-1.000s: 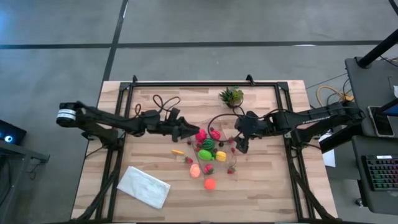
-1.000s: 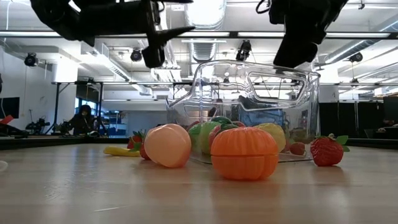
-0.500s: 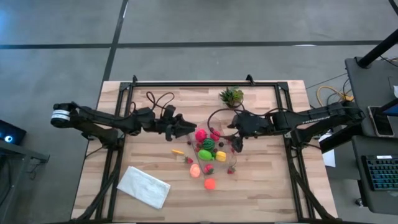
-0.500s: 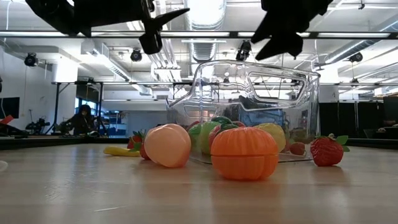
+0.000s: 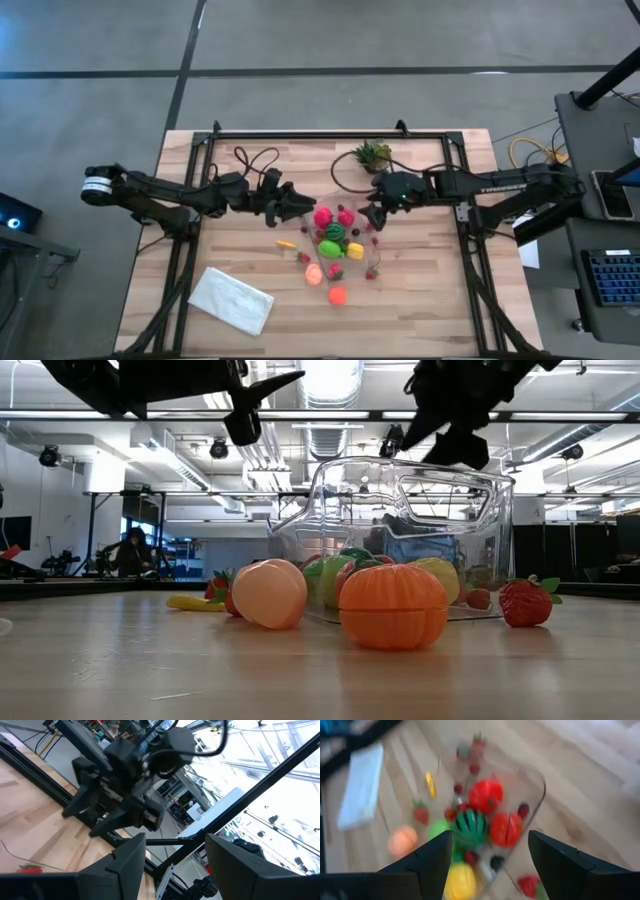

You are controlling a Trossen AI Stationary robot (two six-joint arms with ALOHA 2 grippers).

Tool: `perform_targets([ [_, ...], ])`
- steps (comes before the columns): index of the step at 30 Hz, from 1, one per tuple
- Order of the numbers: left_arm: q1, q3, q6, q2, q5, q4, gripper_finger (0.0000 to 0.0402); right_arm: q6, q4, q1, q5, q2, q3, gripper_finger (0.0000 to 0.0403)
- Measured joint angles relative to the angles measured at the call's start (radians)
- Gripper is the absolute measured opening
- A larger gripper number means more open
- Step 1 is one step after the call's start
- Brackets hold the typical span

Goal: Pick and placing Produce into tupperware
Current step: Put the red strawberry into the transparent bin

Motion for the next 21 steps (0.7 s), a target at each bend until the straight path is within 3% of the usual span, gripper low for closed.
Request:
perform_targets([
  [3, 0.000, 0.000, 0.000, 0.000, 0.000, 0.000, 0.0191, -0.107, -0.047, -0.008, -0.008, 0.004, 0.004, 0.0251],
  [7, 0.000, 0.000, -0.002, 0.000, 0.000, 0.000, 0.0191, -0.205, -0.164, -0.010, 0.092, 0.019, 0.022, 0.0251],
  [11, 0.000, 0.000, -0.003, 0.000, 0.000, 0.003, 0.0191, -0.144, -0.318, -0.023, 0.216, 0.051, 0.047, 0.0251],
  [14, 0.000, -0.001, -0.003, 0.000, -0.002, 0.000, 0.0191, -0.069, -0.385, -0.041, 0.240, 0.083, 0.050, 0.0251],
  [17, 0.000, -0.002, -0.004, 0.000, -0.003, -0.001, 0.0191, 0.109, -0.450, -0.072, 0.197, 0.136, 0.049, 0.0251],
  [21, 0.000, -0.002, -0.004, 0.000, -0.006, -0.001, 0.0191, 0.273, -0.463, -0.107, 0.032, 0.226, 0.041, 0.0251],
])
